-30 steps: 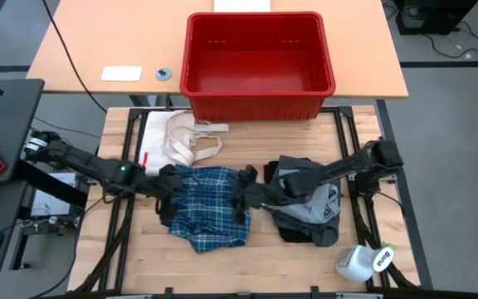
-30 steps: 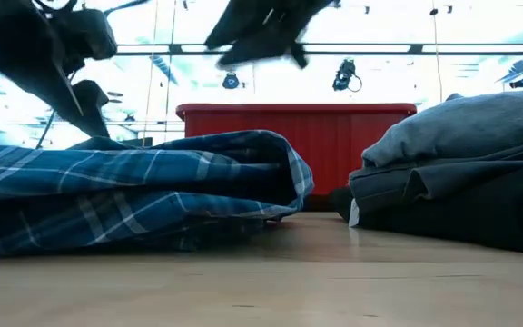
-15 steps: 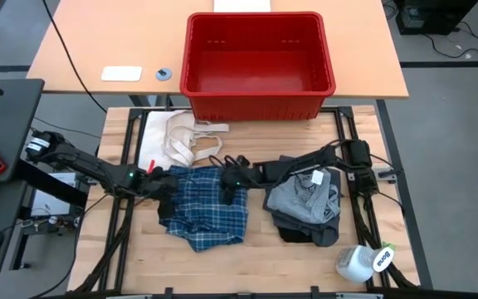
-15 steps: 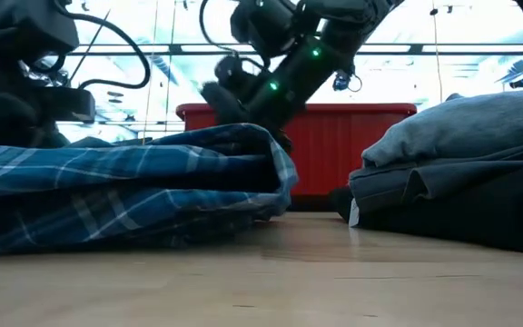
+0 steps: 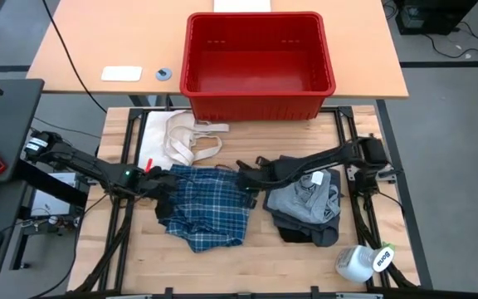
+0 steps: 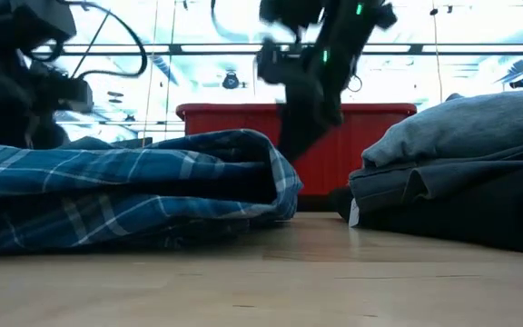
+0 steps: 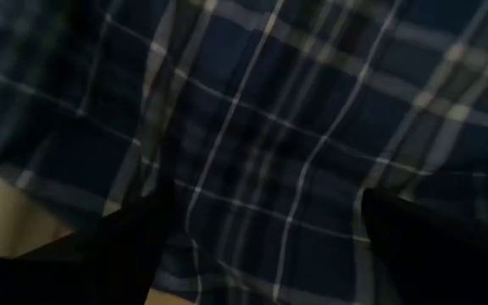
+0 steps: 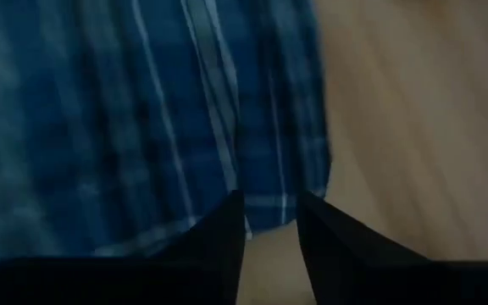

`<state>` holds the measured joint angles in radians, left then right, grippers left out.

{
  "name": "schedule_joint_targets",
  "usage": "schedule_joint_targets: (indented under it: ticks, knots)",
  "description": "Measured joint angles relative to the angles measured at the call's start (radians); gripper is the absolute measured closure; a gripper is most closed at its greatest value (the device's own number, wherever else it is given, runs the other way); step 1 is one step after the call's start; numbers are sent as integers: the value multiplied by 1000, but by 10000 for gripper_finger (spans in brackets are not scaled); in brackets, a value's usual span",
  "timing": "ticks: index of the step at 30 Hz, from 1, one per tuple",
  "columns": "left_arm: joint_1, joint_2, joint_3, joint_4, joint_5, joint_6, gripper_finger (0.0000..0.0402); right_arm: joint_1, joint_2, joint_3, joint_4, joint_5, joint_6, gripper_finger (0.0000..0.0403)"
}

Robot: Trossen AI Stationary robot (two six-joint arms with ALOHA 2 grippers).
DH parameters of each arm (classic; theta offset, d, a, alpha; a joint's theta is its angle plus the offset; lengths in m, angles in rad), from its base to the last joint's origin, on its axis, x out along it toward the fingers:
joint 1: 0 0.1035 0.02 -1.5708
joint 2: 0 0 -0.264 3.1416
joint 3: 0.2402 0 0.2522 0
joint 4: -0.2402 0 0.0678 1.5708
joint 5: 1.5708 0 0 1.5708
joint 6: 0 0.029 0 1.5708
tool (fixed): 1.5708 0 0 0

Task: Fold Laundry from Bin
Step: Fold the blue checkered pants

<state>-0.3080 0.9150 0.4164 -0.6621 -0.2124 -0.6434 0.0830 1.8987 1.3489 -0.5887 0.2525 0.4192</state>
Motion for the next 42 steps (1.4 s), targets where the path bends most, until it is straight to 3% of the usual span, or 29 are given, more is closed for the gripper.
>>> schedule_joint_targets:
  ticks: [5, 8, 13, 18, 23, 28, 36, 42]
  knots:
    - [0, -68, 91, -90, 4, 45, 13, 0, -134, 1, 204, -53, -3, 288]
    - [0, -93, 120, 35, 8, 92, 13, 10, -147, 5, 431, -78, -61, 288]
    - [3, -17, 96, 321, -23, 188, 13, 32, -12, 3, 681, -86, -118, 288]
    - [13, 149, 83, 381, -67, 188, 13, 33, 158, 1, 855, -194, -37, 289]
    - [7, 287, 83, 335, -6, 187, 13, 35, 227, 0, 779, -297, 53, 290]
    - [-29, 313, 85, 226, 32, 186, 13, 51, 192, 1, 564, -287, 29, 303]
    - [-96, 223, 88, 58, 47, 171, 13, 87, 122, 1, 148, -213, -55, 327]
    - [-100, 63, 208, 45, 44, 151, 13, 88, 4, 1, 101, -219, -55, 328]
